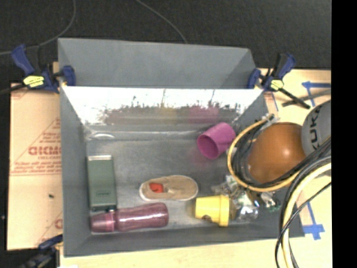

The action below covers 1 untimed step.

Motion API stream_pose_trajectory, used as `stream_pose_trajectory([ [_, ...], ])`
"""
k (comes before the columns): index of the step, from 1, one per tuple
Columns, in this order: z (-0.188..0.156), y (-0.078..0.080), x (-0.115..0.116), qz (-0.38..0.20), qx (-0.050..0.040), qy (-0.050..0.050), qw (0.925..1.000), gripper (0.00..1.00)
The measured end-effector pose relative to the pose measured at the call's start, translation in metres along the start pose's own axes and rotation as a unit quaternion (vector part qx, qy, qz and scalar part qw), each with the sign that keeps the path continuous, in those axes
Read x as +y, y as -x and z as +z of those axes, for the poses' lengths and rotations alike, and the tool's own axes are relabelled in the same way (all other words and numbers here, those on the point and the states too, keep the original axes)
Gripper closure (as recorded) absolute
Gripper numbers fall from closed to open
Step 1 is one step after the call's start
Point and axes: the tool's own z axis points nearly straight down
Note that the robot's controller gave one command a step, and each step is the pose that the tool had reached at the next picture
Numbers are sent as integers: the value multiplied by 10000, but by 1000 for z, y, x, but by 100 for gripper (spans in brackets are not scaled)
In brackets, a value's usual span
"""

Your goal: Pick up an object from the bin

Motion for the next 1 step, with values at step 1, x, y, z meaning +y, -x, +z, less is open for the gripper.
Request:
stream_pose_trajectory([
  [1, 2, 3, -5, -43, -11, -5, 10000, 0],
])
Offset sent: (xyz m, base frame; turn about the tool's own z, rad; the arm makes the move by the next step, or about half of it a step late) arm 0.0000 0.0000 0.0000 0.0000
